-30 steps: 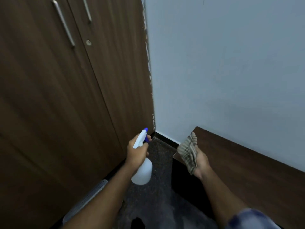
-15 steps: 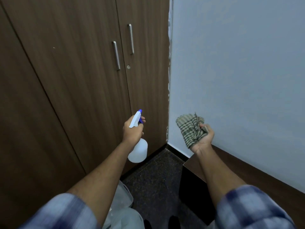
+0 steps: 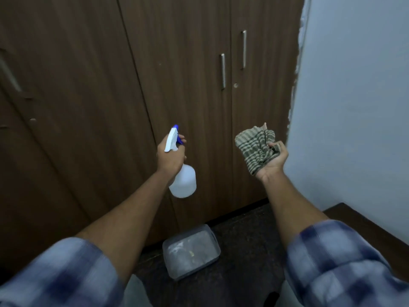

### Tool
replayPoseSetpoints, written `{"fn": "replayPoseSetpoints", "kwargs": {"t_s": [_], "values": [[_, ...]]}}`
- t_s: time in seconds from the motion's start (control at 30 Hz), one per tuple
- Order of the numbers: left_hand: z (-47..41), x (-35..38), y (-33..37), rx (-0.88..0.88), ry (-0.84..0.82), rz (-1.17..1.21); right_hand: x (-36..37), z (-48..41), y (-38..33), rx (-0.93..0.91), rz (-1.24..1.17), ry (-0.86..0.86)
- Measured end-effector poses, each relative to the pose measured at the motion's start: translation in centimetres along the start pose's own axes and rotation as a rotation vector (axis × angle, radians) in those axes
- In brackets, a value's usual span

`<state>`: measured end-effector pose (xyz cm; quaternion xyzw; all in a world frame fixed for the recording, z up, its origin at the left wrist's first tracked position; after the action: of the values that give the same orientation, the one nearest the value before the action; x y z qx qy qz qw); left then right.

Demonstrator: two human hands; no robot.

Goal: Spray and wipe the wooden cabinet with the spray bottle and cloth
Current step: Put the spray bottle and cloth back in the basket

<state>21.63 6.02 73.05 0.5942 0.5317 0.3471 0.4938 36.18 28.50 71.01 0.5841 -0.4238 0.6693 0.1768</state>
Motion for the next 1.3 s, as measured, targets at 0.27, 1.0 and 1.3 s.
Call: {"fn": "replayPoseSetpoints", "kwargs": {"t_s": [0.27,1.0,1.3], "values": [[0.5,-8.4,-1.6,-0.028,0.214,-0.031,3.9,1.1,9.0,0.169,-0.043,-0.095],[0.8,-3.4,-37.0,-0.254,0.177,-0.167,-26.2,-2.8,28.5,0.434,0.355,0.276],[-2.4,-1.4,-55.6,-0.293,0.188,-0.199,-40.6,-8.0,38.7,0.405,0.583,0.272]]}}
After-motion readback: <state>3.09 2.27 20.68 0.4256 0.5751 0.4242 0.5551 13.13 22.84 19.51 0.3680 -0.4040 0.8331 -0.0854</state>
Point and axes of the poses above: each hand's wrist, its own z-axis away from the middle knuckle, its own x-axis out of the palm, y = z × x, the point moved 2 cm from there along -z, towards the middle knuckle, and after that the axes turned 9 degrees about -x, right-handed, at the moved point
